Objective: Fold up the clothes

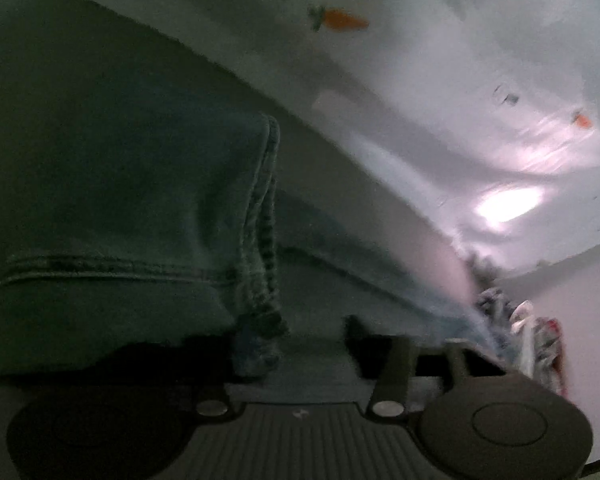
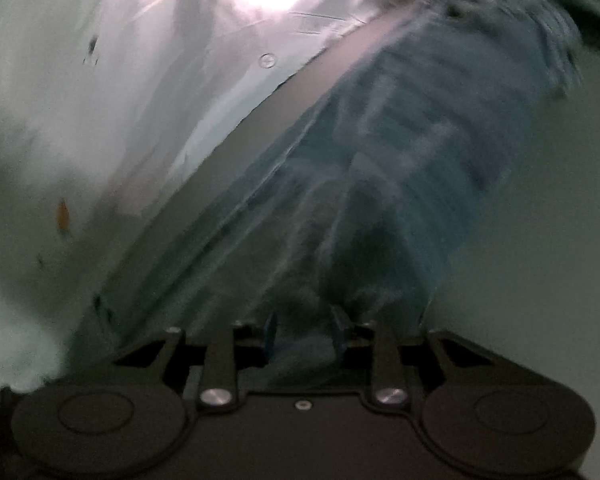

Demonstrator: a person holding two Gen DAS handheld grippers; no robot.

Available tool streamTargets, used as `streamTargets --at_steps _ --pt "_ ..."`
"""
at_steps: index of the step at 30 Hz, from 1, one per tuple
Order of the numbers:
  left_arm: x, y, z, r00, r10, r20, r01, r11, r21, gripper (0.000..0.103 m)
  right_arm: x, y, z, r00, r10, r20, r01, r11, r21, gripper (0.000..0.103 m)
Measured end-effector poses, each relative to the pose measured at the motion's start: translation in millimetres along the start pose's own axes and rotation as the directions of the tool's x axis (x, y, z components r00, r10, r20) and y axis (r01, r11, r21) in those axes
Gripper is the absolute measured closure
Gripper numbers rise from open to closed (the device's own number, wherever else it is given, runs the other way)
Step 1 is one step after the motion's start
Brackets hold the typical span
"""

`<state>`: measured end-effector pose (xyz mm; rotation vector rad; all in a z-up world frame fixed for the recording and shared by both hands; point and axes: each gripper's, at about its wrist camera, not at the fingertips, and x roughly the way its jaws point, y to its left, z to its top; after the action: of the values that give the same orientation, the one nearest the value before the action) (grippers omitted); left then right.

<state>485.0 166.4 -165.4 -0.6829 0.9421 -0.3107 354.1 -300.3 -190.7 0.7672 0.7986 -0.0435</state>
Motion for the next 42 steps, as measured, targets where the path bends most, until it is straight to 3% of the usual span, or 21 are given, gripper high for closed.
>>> streamTargets --at_steps 4,7,10,12,13,15,18,19,22,26,29,32,35,39,40,42 --pt "-33 11 5 0.996 -0.049 0.075 0.053 0.998 -0.043 0.019 0 -5 -1 0.996 0.085 -0.013 -0.083 0.989 0.121 0.066" --pt "-53 26 11 0.988 0.038 0.147 -0.027 0.997 -0.077 0.018 7 -1 -3 0.977 0.211 -0.022 -0.201 0.954 0.224 0.066" --pt "-58 50 15 0.972 0.175 0.156 -0.156 0.979 -0.128 0.018 27 8 -6 0.923 0.382 -0.042 -0.344 0.871 0.351 0.066" --pt "-57 63 18 0.951 0.276 0.142 -0.255 0.956 -0.147 0.018 49 16 -9 0.874 0.48 -0.08 -0.401 0.804 0.439 0.066" --pt "-58 69 19 0.94 0.313 0.134 -0.292 0.944 -0.155 0.018 61 23 -11 0.859 0.502 -0.103 -0.406 0.789 0.46 0.066" --pt "-53 80 20 0.923 0.371 0.099 -0.351 0.92 -0.176 0.018 82 38 -13 0.845 0.51 -0.158 -0.397 0.797 0.455 0.066" --pt "-50 92 18 0.911 0.407 0.06 -0.389 0.9 -0.196 0.018 122 65 -20 0.819 0.52 -0.244 -0.372 0.804 0.464 0.066" --pt "-49 97 16 0.91 0.412 0.049 -0.393 0.894 -0.216 0.018 138 76 -24 0.799 0.538 -0.267 -0.373 0.793 0.481 0.066" --pt "-48 100 13 0.909 0.415 0.045 -0.393 0.888 -0.239 0.017 174 108 -30 0.771 0.546 -0.328 -0.372 0.805 0.462 0.066" --pt "-44 100 16 0.909 0.416 0.019 -0.4 0.884 -0.243 0.013 206 143 -39 0.746 0.52 -0.416 -0.367 0.843 0.393 0.066" --pt "-40 100 19 0.912 0.411 0.002 -0.396 0.88 -0.261 0.008 218 170 -44 0.74 0.476 -0.475 -0.382 0.879 0.285 0.067" --pt "-35 97 21 0.913 0.409 -0.009 -0.398 0.882 -0.252 0.001 229 192 -45 0.735 0.452 -0.506 -0.403 0.891 0.211 0.066" --pt "-31 95 23 0.908 0.419 -0.012 -0.41 0.882 -0.231 0.001 233 210 -50 0.73 0.433 -0.529 -0.429 0.893 0.14 0.066" --pt "-31 95 20 0.909 0.417 0.005 -0.405 0.886 -0.227 0.001 233 232 -65 0.681 0.437 -0.587 -0.49 0.868 0.077 0.069" --pt "-33 97 19 0.911 0.412 0.01 -0.399 0.887 -0.233 0.001 231 238 -69 0.687 0.418 -0.594 -0.495 0.868 0.04 0.08" --pt "-32 98 21 0.914 0.405 0.012 -0.39 0.887 -0.247 0.001 220 243 -68 0.728 0.379 -0.571 -0.485 0.874 -0.037 0.09"
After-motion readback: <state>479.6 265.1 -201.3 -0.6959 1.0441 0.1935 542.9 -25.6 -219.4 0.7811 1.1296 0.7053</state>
